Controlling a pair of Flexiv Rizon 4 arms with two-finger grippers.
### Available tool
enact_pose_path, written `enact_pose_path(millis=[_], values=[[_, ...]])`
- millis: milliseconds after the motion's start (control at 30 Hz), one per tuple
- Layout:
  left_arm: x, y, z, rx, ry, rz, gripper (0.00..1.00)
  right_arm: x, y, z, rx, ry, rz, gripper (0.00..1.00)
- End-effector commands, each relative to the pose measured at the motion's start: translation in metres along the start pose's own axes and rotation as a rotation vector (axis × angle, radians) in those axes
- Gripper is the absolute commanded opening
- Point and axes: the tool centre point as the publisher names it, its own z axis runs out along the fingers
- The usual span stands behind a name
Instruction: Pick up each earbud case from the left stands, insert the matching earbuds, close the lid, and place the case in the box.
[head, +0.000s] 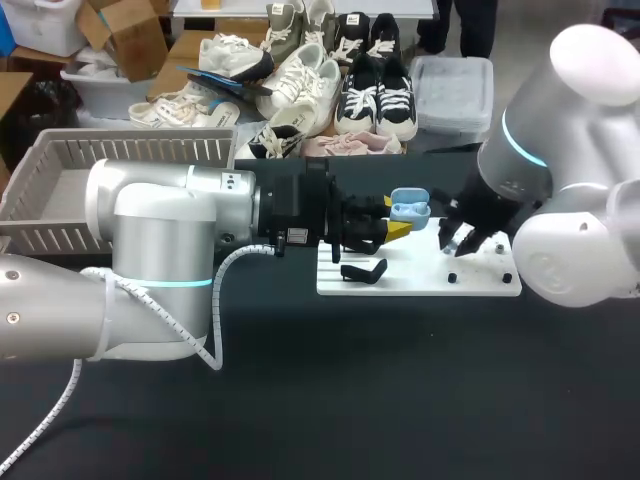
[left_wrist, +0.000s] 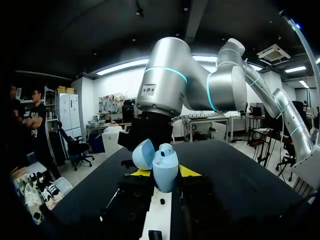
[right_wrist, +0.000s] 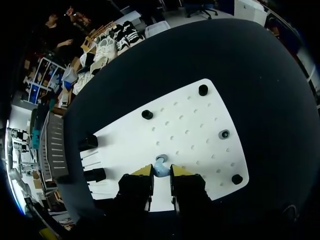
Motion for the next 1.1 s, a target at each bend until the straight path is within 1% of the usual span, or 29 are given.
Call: enact_pose_path(millis=[33,133,167,267,700,1000,1100], values=[[0.001,-0.002,0.001,-0.007,-0.002,0.001,0.0,0.0,0.001,0.001,0.007,0.0,0.005,0.15],[0.001,-0.002,0.001,-0.007,-0.002,0.001,0.0,0.0,0.001,0.002,0.007,0.0,0.004,0.11],[0.001,-0.002,0.001,-0.007,-0.002,0.001,0.0,0.0,0.001,0.002,0.006,0.001,0.004,0.05],[0.001,-0.002,0.001,-0.007,-0.002,0.001,0.0,0.0,0.001,0.002,0.007,0.002,0.005,0.0],[0.001,-0.002,0.001,-0.007,-0.002,0.001,0.0,0.0,-0.001,-0.011,0.003,-0.016,0.014,0.0],[0.001,-0.002,0.001,-0.007,-0.002,0.001,0.0,0.003,-0.014,-0.028,0.004,-0.032,0.02,0.0],[0.001,-0.002,0.001,-0.007,-0.002,0.001,0.0,0.004,-0.017,-0.034,0.01,-0.036,0.0,0.0]])
